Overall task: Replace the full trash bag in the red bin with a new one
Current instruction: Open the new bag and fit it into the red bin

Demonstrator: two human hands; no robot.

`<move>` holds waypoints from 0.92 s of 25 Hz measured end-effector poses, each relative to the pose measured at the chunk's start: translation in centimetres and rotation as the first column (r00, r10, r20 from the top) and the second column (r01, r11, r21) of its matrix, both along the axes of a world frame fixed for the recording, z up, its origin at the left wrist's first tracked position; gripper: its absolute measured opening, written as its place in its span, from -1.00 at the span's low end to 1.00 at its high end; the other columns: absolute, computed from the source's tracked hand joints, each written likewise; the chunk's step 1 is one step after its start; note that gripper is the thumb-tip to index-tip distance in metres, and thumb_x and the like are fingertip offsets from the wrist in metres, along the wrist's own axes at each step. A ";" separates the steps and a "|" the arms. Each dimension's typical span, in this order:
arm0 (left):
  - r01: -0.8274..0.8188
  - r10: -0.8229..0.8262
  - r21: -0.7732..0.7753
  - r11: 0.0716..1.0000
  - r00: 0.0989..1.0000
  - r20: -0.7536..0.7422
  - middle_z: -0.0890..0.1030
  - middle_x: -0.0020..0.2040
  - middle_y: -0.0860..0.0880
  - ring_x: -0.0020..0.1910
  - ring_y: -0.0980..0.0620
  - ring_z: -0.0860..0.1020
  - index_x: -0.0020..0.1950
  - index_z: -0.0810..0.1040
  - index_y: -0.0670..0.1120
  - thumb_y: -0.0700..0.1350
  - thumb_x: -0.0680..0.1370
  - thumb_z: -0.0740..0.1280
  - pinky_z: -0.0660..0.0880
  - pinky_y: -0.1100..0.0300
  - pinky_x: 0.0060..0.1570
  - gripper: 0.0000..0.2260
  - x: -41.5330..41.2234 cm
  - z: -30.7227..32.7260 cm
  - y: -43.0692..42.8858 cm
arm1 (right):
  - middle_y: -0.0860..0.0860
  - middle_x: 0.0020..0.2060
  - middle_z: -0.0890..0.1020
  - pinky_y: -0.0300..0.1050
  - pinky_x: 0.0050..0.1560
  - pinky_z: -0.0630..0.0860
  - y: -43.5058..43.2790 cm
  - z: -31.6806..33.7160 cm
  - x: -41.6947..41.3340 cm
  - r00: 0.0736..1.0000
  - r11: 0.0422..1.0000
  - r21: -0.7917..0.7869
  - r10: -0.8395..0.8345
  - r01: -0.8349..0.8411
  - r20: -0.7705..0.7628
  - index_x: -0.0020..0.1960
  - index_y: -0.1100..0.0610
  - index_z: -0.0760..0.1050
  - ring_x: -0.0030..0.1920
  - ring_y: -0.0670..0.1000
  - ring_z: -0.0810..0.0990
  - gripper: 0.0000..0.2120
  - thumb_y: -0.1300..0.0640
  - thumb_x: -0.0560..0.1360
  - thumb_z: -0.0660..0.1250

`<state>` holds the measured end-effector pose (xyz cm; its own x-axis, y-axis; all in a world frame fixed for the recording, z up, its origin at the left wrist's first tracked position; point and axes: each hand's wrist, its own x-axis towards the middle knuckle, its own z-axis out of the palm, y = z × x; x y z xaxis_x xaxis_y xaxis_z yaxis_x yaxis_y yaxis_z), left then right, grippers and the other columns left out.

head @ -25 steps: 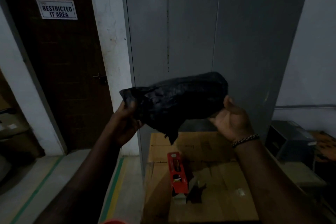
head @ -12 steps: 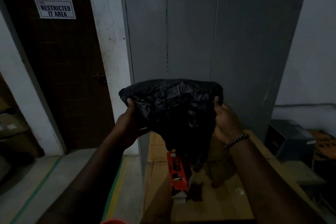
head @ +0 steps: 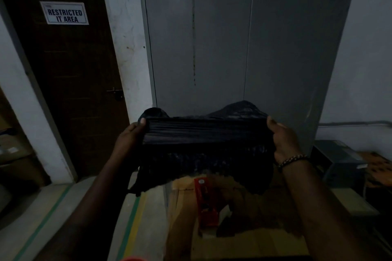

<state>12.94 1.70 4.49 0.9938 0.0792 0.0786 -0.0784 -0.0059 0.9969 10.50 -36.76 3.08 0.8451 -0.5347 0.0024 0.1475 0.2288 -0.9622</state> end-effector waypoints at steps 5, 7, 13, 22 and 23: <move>0.382 -0.392 -0.352 0.855 0.919 0.044 0.65 0.21 -0.15 0.15 -0.17 0.66 0.37 0.46 -0.07 -0.35 0.55 0.32 0.64 -0.01 0.03 -0.58 -0.6 -0.5 -0.3 | 0.17 0.25 0.64 0.19 0.18 0.61 0.0 -0.7 -0.9 0.935 0.921 0.227 0.264 -0.317 0.235 0.42 0.15 0.46 0.22 0.20 0.64 -0.52 0.11 0.53 0.39; 0.401 -0.410 -0.202 0.893 0.912 -0.003 0.73 -0.01 -0.12 -0.06 -0.08 0.71 0.30 0.49 -0.12 -0.43 0.57 0.24 0.65 0.14 -0.17 -0.65 -1.5 -0.7 -1.3 | 0.14 0.26 0.64 0.17 0.19 0.59 0.9 -1.4 -1.1 0.907 0.909 0.107 0.382 -0.403 0.174 0.45 0.05 0.43 0.22 0.19 0.64 -0.39 0.34 0.45 0.41; 0.001 0.006 0.151 0.989 0.999 -0.046 0.49 -0.19 -0.03 -0.34 0.17 0.55 0.05 0.53 -0.22 -0.35 0.65 0.16 0.46 0.44 -0.40 -0.83 0.1 -1.4 1.4 | 0.17 0.13 0.62 -0.26 -0.31 0.57 -0.7 -0.4 -1.6 0.979 0.984 -0.139 0.089 -0.115 -0.182 0.24 0.26 0.52 -0.13 0.11 0.65 -0.68 0.04 0.62 0.33; 0.278 -0.282 -0.049 0.959 0.951 -0.125 0.57 0.05 -0.15 -0.06 -0.14 0.58 0.25 0.40 0.10 -0.38 0.61 0.18 0.59 0.15 -0.27 -0.61 1.0 -2.4 2.9 | 0.20 0.19 0.63 0.01 0.03 0.67 0.2 -1.1 -2.1 0.946 0.939 0.129 0.325 -0.320 -0.022 0.31 0.15 0.52 0.17 0.18 0.63 -0.61 0.40 0.53 0.35; 0.204 -0.204 -0.008 0.979 0.971 -0.129 0.60 0.09 -0.19 -0.02 -0.18 0.59 0.21 0.46 0.15 -0.34 0.61 0.18 0.60 0.12 -0.19 -0.61 2.5 -3.5 4.5 | 0.18 0.17 0.63 0.01 -0.03 0.68 -0.1 -1.2 -1.9 0.955 0.950 0.117 0.296 -0.289 -0.039 0.31 0.14 0.53 0.15 0.18 0.64 -0.60 0.41 0.52 0.35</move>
<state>15.48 6.19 1.03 0.9907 -0.1263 -0.0505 0.0499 -0.0081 0.9987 8.59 -36.90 1.90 0.9616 -0.2584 -0.0930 0.0058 0.3576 -0.9339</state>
